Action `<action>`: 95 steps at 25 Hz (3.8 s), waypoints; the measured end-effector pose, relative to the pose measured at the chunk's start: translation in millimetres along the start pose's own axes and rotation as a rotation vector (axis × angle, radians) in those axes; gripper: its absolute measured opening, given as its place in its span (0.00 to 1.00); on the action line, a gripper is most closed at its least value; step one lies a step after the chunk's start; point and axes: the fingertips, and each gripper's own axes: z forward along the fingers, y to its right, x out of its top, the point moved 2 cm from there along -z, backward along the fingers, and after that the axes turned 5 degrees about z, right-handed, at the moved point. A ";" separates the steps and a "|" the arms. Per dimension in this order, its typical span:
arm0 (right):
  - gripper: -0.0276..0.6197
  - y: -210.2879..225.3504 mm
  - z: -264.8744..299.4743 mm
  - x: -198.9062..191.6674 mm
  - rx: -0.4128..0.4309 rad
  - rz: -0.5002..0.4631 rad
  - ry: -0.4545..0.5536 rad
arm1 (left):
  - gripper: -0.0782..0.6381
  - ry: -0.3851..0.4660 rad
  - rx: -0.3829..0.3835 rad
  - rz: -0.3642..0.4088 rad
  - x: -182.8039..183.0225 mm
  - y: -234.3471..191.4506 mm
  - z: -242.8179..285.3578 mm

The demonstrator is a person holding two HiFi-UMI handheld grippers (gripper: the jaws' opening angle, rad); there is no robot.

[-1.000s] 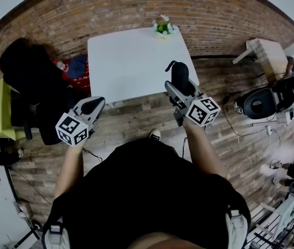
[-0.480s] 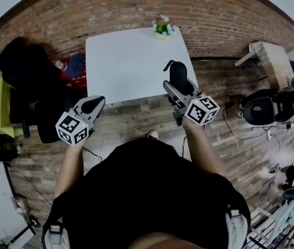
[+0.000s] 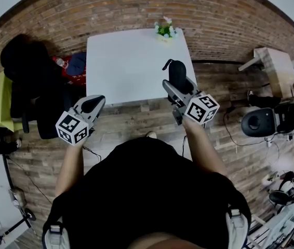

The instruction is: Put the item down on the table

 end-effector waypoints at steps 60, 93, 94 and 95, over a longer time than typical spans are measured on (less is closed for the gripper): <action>0.59 97.8 1.0 29.3 0.090 -0.003 -0.146 | 0.13 0.031 0.081 -0.039 33.0 35.5 103.1; 0.59 144.3 92.8 40.1 0.077 0.029 -0.202 | 0.13 0.014 0.092 -0.066 37.1 -55.6 139.1; 0.59 145.2 95.6 40.6 0.076 0.028 -0.203 | 0.13 0.013 0.091 -0.066 37.1 -58.6 139.9; 0.59 146.4 98.4 41.4 0.076 0.028 -0.202 | 0.13 0.012 0.090 -0.066 37.2 -61.6 140.9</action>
